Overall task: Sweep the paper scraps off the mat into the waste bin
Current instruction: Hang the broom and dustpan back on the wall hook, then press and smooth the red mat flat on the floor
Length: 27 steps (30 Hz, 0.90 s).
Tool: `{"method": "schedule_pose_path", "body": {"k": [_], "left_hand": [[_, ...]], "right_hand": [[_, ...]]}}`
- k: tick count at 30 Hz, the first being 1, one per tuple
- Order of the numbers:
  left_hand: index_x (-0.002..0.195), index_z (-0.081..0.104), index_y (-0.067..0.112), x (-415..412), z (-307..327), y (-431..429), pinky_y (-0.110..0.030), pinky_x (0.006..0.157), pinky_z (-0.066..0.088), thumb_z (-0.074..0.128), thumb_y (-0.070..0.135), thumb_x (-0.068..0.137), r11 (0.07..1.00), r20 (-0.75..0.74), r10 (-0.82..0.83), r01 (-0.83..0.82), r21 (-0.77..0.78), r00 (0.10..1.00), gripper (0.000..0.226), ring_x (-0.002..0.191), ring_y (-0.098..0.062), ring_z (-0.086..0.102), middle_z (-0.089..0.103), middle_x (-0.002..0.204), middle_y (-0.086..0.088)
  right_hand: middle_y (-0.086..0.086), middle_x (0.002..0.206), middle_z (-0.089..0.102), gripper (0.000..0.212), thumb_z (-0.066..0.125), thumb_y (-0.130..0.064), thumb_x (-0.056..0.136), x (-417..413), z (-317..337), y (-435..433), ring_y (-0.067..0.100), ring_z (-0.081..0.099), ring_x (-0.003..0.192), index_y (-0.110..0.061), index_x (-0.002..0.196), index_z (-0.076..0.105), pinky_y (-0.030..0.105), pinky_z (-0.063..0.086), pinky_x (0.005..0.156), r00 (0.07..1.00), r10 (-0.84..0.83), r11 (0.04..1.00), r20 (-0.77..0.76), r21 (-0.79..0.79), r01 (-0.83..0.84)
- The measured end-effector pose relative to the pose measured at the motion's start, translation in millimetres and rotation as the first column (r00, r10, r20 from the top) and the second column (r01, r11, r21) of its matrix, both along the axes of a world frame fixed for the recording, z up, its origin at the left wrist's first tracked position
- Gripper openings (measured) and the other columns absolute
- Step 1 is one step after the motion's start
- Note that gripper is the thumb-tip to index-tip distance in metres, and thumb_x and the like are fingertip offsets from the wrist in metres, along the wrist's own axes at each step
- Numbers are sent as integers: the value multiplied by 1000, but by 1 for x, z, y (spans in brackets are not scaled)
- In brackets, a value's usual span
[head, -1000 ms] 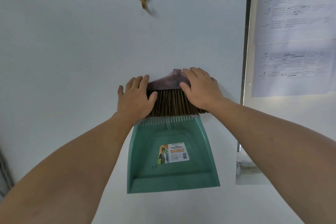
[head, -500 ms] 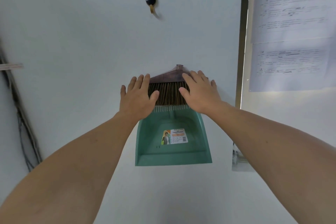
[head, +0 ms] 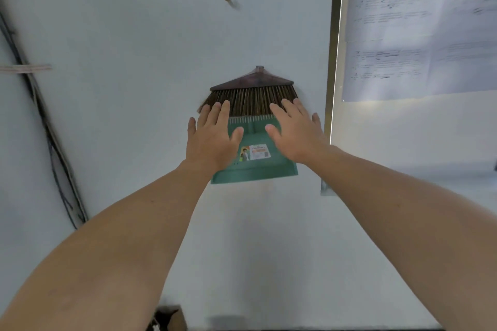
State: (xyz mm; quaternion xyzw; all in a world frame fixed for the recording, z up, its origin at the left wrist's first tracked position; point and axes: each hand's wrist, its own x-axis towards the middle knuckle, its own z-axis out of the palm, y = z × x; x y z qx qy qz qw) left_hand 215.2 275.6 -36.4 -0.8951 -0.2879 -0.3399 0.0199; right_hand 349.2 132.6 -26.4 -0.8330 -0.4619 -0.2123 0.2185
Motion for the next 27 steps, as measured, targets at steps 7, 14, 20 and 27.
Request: {"method": "schedule_pose_path", "body": {"k": [7, 14, 20, 27], "left_hand": [[157, -1, 23, -59, -64, -66, -51, 120, -4, 26, 49, 100, 997, -72, 2, -8, -77, 997, 68, 151, -24, -9, -2, 165, -1], [156, -5, 25, -94, -151, -126, -50, 120, -4, 23, 50, 101, 980, -196, 9, -48, -195, 981, 67, 151, -24, -12, -8, 165, -2], [156, -9, 25, -106, -257, -193, -47, 120, -6, 21, 48, 101, 945, -320, 6, -110, -307, 947, 66, 150, -22, -14, -11, 164, -1], [157, -4, 25, -111, -399, -307, -48, 120, -3, 26, 47, 101, 865, -428, 48, -252, -434, 903, 67, 151, -23, -8, -5, 165, -2]], "right_hand": [[2, 165, -1, 62, 28, -49, 102, -67, -58, -64, 26, -10, 150, -29, 156, 5, 60, 6, 118, 997, -64, 994, -43, -95, 60], [0, 163, -17, 65, 23, -56, 101, -103, -155, -124, 26, -21, 148, -31, 156, 0, 59, 1, 118, 988, -70, 972, -137, -232, 36], [1, 163, -19, 63, 19, -53, 102, -110, -258, -186, 26, -21, 148, -29, 156, -3, 57, -1, 118, 962, -65, 944, -264, -329, -26], [2, 164, -9, 61, 27, -49, 102, -112, -410, -299, 27, -14, 150, -28, 156, 5, 60, 4, 117, 893, -82, 891, -444, -434, -134]]}}
